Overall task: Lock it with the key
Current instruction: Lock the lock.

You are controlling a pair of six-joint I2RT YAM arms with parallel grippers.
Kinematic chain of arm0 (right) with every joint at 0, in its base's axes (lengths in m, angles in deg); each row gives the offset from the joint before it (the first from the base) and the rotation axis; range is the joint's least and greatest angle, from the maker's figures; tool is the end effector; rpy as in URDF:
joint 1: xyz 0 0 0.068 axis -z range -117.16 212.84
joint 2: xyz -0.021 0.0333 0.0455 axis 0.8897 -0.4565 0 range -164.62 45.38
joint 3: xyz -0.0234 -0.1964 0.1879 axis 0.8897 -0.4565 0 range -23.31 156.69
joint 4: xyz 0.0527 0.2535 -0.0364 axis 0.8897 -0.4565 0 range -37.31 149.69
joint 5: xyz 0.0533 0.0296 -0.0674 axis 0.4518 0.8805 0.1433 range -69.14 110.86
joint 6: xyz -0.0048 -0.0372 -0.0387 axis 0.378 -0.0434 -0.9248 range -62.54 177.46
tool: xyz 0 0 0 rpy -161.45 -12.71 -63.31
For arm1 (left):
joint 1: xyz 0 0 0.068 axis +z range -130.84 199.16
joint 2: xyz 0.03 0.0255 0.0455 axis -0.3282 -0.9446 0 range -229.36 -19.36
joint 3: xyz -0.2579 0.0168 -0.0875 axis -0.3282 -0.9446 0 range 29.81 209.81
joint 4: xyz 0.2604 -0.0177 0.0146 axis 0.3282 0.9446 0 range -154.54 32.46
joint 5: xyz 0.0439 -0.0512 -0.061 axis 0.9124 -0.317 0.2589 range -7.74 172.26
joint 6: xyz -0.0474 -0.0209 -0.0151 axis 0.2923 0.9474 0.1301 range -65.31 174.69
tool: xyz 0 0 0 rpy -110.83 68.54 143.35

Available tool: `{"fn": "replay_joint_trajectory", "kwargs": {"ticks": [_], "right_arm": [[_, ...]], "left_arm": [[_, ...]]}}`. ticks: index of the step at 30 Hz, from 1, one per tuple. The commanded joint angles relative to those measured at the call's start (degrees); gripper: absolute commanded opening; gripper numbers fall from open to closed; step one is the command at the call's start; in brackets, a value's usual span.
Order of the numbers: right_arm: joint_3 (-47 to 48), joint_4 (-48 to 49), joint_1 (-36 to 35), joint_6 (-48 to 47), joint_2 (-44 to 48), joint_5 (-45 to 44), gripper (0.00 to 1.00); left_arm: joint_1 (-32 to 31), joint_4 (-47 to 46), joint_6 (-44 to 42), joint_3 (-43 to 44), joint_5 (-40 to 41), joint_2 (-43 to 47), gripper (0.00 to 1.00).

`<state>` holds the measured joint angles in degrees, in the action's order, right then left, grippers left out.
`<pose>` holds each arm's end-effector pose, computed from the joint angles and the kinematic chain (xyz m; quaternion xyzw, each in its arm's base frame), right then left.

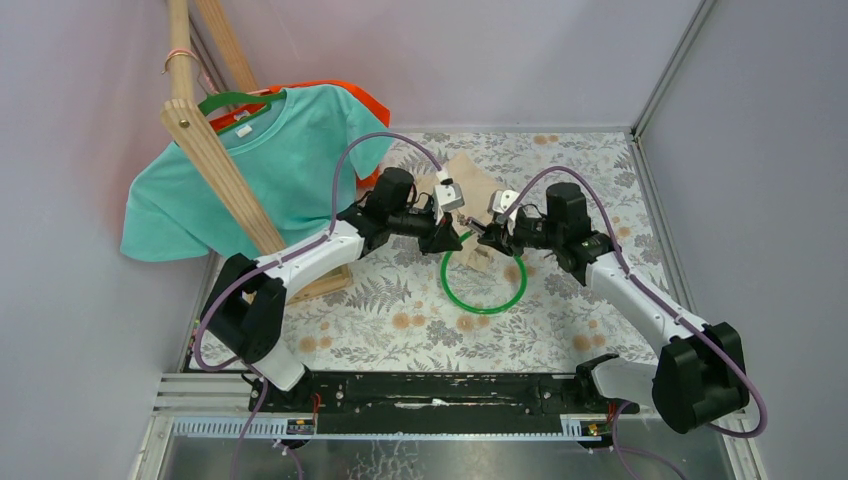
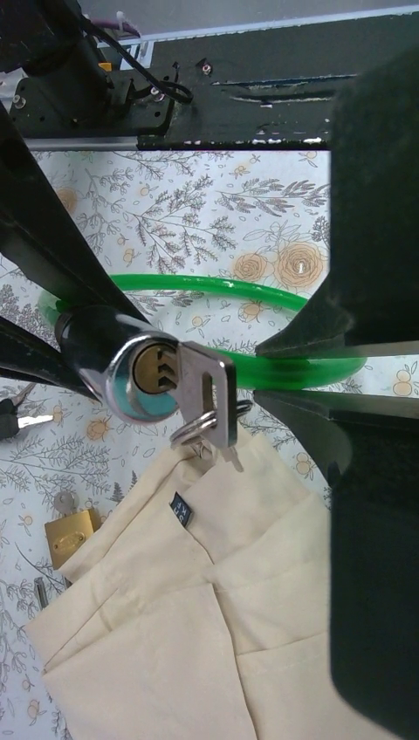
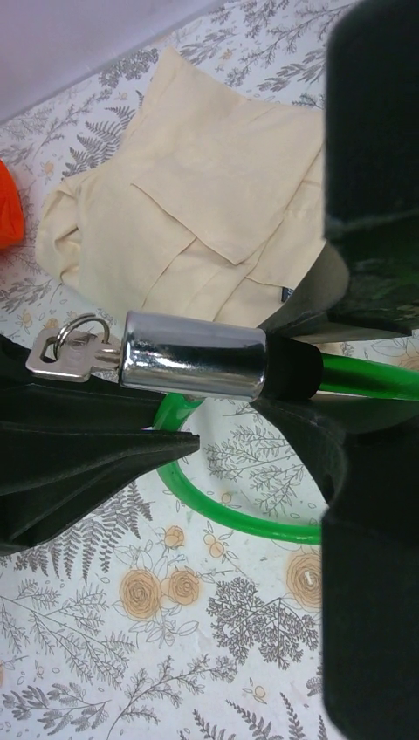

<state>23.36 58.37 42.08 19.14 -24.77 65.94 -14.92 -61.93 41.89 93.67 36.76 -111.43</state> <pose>0.2426 0.1189 0.2777 -0.5633 0.5752 0.2432 0.5411 0.2828 -0.2221 0.2637 0.4942 0.6598 -0.4146 0.3854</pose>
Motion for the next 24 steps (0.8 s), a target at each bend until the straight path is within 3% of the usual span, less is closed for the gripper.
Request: {"fn": "replay_joint_trajectory", "kwargs": {"ticks": [1, 13, 24], "right_arm": [[-1.0, 1.4, -2.6, 1.2, 1.1, 4.3, 0.0], [7.7, -4.2, -2.6, -4.9, -0.6, 1.0, 0.0], [1.2, -4.3, -3.4, -7.2, 2.6, 1.8, 0.0]], "left_arm": [[0.4, -8.8, -1.1, 2.6, 0.9, 3.0, 0.0], [-0.3, 1.4, -12.5, 7.2, 3.0, 3.8, 0.01], [-2.6, 3.8, -16.6, 4.0, 4.6, 4.4, 0.06]]}}
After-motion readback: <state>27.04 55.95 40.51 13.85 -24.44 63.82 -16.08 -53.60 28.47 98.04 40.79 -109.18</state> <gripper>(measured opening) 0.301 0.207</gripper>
